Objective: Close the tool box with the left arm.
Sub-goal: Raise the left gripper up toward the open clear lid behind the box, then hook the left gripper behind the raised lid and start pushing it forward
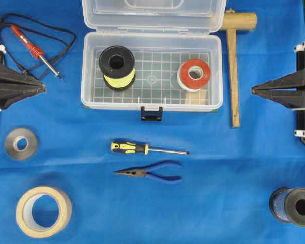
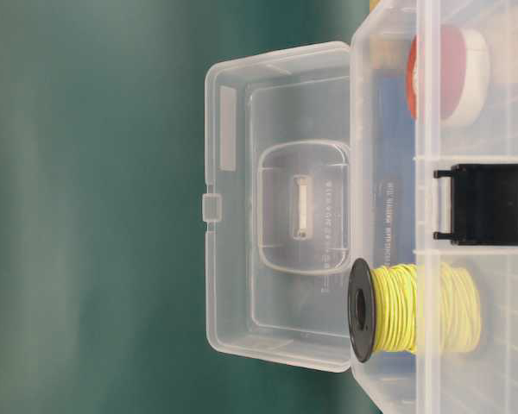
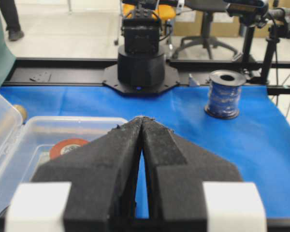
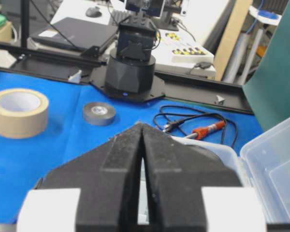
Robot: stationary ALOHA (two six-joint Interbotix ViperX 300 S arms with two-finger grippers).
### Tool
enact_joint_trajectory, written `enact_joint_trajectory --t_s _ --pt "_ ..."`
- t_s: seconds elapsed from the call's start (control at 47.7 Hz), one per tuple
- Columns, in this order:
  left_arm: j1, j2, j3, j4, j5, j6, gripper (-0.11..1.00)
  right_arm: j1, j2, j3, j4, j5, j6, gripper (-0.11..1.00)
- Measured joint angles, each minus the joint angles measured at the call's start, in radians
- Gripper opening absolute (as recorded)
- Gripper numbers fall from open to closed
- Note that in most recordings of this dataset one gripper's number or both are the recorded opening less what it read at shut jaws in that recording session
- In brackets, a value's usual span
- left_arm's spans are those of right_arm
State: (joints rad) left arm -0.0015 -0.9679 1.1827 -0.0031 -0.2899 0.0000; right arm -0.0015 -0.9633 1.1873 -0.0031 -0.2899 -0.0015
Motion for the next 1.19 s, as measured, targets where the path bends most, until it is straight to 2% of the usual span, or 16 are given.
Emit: enact_joint_trajectory --t_s 0.168,0.273,0.566,0.692,0.734,0.797,0.943,1.027,1.195 --pt "0.002 0.003 0.000 -0.029 0.000 0.005 0.00 0.000 0.003 -0.014 0.002 0.017 0.002 0.00" --pt "0.034 0.011 -0.023 -0.034 0.023 0.002 0.00 -0.002 0.008 -0.021 0.002 0.023 0.002 0.00" --pt "0.215 0.066 -0.207 -0.034 0.273 0.017 0.00 -0.015 0.015 -0.023 0.000 0.046 0.002 0.00" --pt "0.278 0.123 -0.295 -0.034 0.368 0.057 0.02 -0.015 0.021 -0.023 0.000 0.054 0.002 0.00" --pt "0.295 0.144 -0.319 -0.034 0.390 0.072 0.08 -0.015 0.025 -0.023 0.000 0.057 0.002 0.00" --pt "0.319 0.183 -0.359 -0.034 0.416 0.092 0.24 -0.017 0.025 -0.023 0.000 0.061 0.002 0.00" --pt "0.383 0.275 -0.440 -0.034 0.446 0.123 0.67 -0.017 0.025 -0.023 0.000 0.074 -0.002 0.00" --pt "0.428 0.324 -0.476 -0.034 0.459 0.141 0.87 -0.017 0.026 -0.023 0.000 0.081 -0.003 0.00" --pt "0.517 0.463 -0.563 -0.032 0.506 0.215 0.90 -0.017 0.025 -0.023 0.000 0.101 -0.003 0.00"
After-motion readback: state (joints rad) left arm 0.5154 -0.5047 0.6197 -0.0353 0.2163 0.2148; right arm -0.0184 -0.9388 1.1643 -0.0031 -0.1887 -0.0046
